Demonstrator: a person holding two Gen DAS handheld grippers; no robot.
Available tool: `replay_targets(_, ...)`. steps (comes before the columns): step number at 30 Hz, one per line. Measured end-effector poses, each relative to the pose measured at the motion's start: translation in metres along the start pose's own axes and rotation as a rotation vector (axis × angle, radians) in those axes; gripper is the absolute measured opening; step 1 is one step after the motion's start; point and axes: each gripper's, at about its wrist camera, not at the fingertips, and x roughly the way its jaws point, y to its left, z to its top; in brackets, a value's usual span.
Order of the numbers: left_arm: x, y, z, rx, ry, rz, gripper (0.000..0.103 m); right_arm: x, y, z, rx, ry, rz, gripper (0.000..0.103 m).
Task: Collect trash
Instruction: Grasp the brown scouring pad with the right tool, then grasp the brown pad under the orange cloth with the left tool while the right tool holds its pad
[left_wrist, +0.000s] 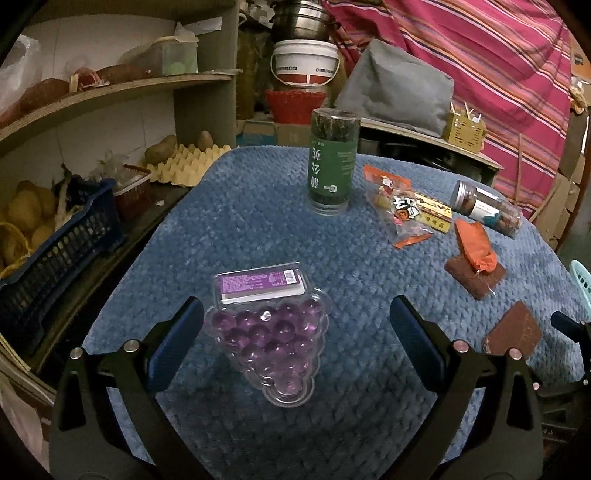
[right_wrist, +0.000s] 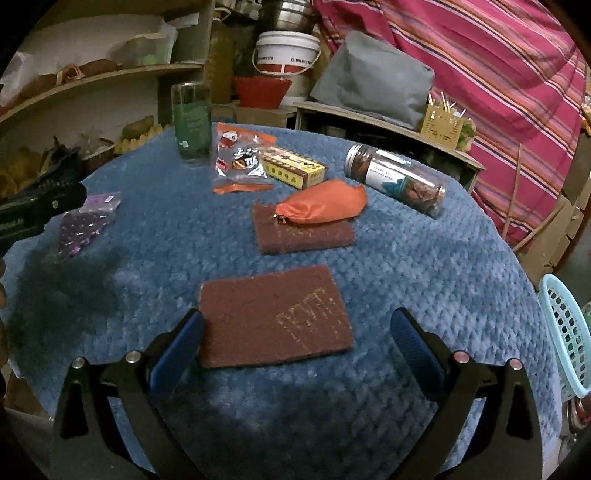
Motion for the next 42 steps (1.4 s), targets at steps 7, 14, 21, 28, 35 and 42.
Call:
replay_targets(7, -0.001, 0.000, 0.001, 0.007, -0.011, 0.009, 0.098, 0.012, 0.001, 0.000, -0.031, 0.047, -0.012, 0.099)
replay_targets(14, 0.001, -0.008, 0.007, 0.019, -0.015, 0.006, 0.098, 0.014, -0.003, 0.004, -0.040, 0.052, 0.018, 0.098)
replay_targets(21, 0.001, -0.027, 0.014, 0.028, -0.024, -0.008, 0.098, 0.018, -0.013, 0.006, -0.020, 0.079, 0.101, 0.083)
replay_targets(28, 0.008, -0.046, 0.023, 0.030, -0.018, -0.017, 0.098, 0.013, -0.049, 0.024, 0.005, 0.038, 0.054, 0.083)
replay_targets(35, 0.019, -0.073, 0.026, 0.038, 0.001, -0.027, 0.098, 0.022, -0.104, 0.055, 0.043, -0.001, -0.022, 0.083)
replay_targets(42, 0.034, -0.104, 0.022, 0.050, 0.026, -0.049, 0.098, 0.040, -0.152, 0.046, 0.143, 0.000, -0.030, 0.083)
